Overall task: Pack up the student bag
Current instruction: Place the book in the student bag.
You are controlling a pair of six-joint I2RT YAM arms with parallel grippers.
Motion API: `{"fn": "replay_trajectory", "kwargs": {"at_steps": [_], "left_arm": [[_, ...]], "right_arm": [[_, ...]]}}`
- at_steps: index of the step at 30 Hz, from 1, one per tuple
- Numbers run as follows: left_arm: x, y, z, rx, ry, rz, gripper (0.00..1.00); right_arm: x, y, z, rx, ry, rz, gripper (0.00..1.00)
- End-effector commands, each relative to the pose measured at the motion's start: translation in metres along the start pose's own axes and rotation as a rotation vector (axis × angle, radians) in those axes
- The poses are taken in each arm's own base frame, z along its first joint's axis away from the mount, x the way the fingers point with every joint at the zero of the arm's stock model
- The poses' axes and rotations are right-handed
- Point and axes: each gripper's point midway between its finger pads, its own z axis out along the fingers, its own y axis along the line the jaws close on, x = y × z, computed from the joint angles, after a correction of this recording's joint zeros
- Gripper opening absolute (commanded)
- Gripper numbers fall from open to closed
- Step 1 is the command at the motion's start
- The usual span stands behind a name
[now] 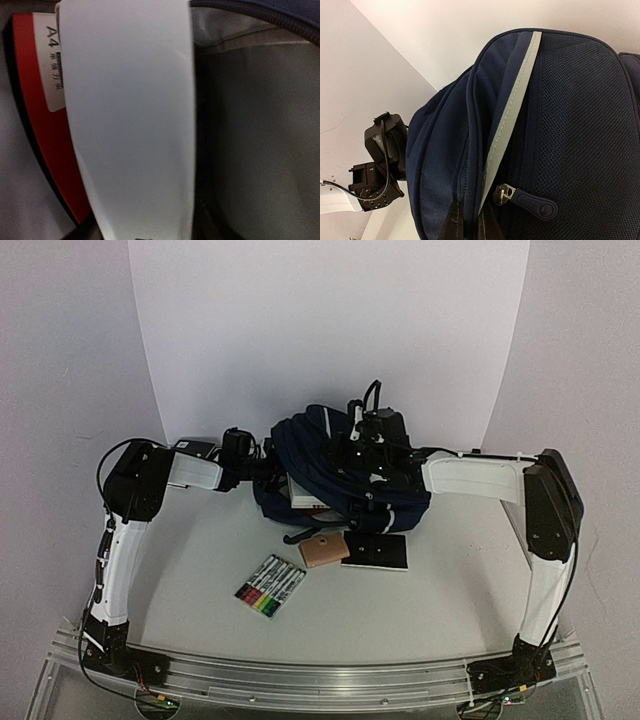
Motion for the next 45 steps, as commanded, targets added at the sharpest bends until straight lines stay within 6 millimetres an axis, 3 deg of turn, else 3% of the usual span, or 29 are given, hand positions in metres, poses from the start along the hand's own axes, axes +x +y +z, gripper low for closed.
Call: {"fn": "replay_trajectory", "kwargs": {"at_steps": [1, 5, 9, 15, 23, 29, 37, 45], "left_arm": [[-0.019, 0.011, -0.013, -0.141, -0.071, 0.098, 0.65], [-0.027, -0.006, -0.037, -0.236, -0.082, 0.213, 0.76], [-0.022, -0.01, -0.057, -0.325, -0.075, 0.269, 0.86], [-0.005, -0.008, -0.072, -0.362, -0.041, 0.264, 0.89], [0.018, -0.006, -0.066, -0.281, 0.01, 0.185, 0.71], [0.027, 0.001, -0.045, -0.229, 0.061, 0.14, 0.47], [0.032, -0.015, -0.016, -0.115, 0.077, 0.119, 0.39], [0.02, -0.036, 0.011, -0.014, 0.044, 0.155, 0.32]], "right_arm": [[-0.073, 0.059, -0.037, -0.174, -0.214, 0.003, 0.0], [-0.075, 0.058, -0.041, -0.168, -0.222, -0.005, 0.0], [-0.074, 0.059, -0.041, -0.171, -0.218, -0.008, 0.0], [-0.073, 0.06, -0.039, -0.178, -0.213, -0.008, 0.0], [-0.074, 0.062, -0.04, -0.185, -0.213, -0.008, 0.0], [-0.072, 0.063, -0.037, -0.195, -0.202, -0.007, 0.0], [-0.068, 0.064, -0.032, -0.207, -0.188, -0.002, 0.0], [-0.052, 0.066, -0.022, -0.243, -0.135, 0.006, 0.0]]}}
